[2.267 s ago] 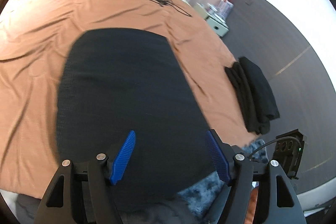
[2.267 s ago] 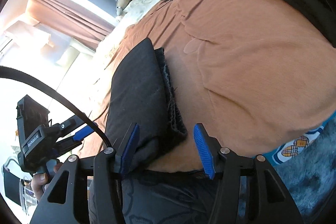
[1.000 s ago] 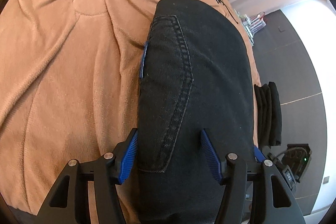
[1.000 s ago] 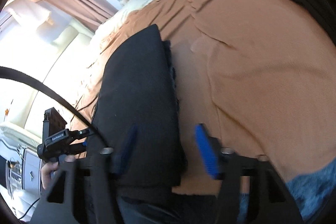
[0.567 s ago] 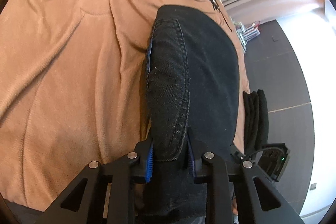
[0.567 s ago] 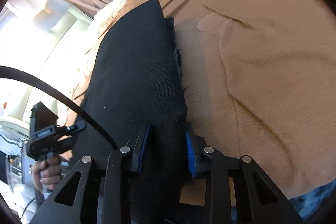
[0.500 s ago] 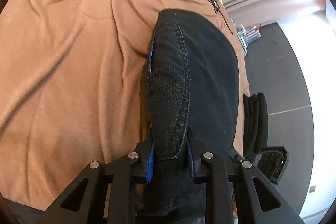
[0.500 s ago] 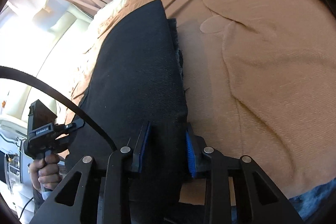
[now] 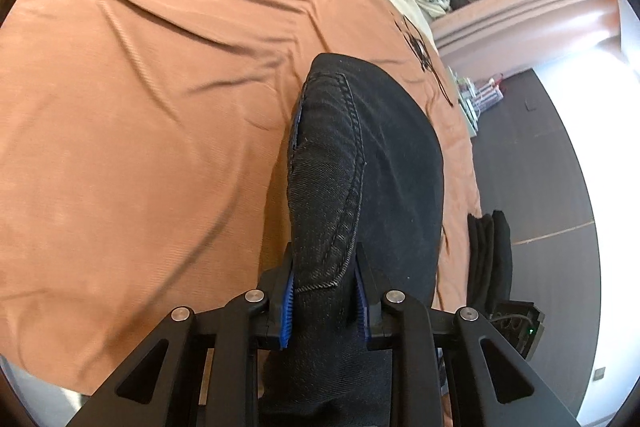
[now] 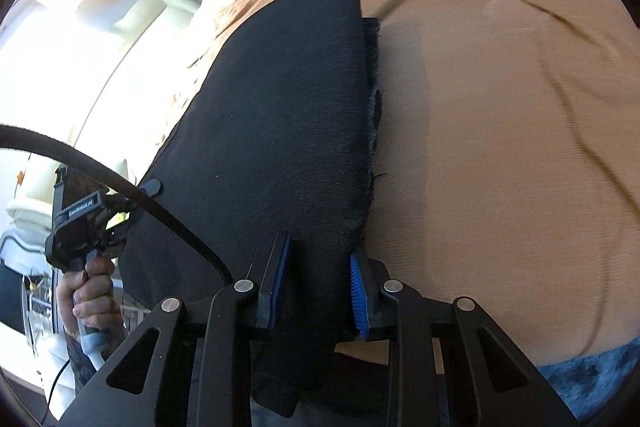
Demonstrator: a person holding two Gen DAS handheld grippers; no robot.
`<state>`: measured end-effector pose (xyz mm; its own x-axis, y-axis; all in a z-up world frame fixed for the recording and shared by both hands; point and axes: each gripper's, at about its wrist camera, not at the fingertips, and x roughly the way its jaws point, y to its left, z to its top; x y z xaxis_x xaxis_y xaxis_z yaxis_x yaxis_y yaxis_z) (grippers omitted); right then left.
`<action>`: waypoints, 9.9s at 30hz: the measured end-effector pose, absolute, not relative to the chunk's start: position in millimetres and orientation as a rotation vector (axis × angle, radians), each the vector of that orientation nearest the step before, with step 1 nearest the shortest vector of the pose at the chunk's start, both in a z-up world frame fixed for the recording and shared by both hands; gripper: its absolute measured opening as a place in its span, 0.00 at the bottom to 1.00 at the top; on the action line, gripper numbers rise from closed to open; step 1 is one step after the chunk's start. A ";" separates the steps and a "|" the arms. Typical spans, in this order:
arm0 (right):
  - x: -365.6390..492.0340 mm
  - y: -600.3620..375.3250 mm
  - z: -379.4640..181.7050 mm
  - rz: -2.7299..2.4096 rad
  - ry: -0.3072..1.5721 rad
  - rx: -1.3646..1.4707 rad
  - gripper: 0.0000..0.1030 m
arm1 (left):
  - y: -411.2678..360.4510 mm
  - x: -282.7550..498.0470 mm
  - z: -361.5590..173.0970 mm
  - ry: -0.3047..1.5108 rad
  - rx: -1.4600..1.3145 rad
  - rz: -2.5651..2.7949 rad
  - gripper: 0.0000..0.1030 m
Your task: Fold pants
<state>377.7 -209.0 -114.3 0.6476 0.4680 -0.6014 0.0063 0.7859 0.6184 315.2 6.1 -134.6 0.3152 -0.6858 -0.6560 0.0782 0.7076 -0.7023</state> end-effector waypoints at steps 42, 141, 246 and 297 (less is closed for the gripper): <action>489.2 -243.4 -107.3 0.366 0.896 0.622 0.61 | 67.8 353.7 -167.5 1.173 -0.578 -0.484 0.48; 488.3 -217.8 -146.8 0.545 0.956 0.731 0.47 | 43.6 399.3 -169.8 1.239 -0.410 -0.421 0.59; 384.0 -100.4 -15.4 0.792 0.552 0.464 0.22 | 181.5 223.0 41.5 0.789 -0.470 -0.485 0.26; 601.1 269.7 -32.5 1.077 0.813 0.405 0.22 | 550.9 357.7 -8.7 0.792 -0.573 -0.048 0.26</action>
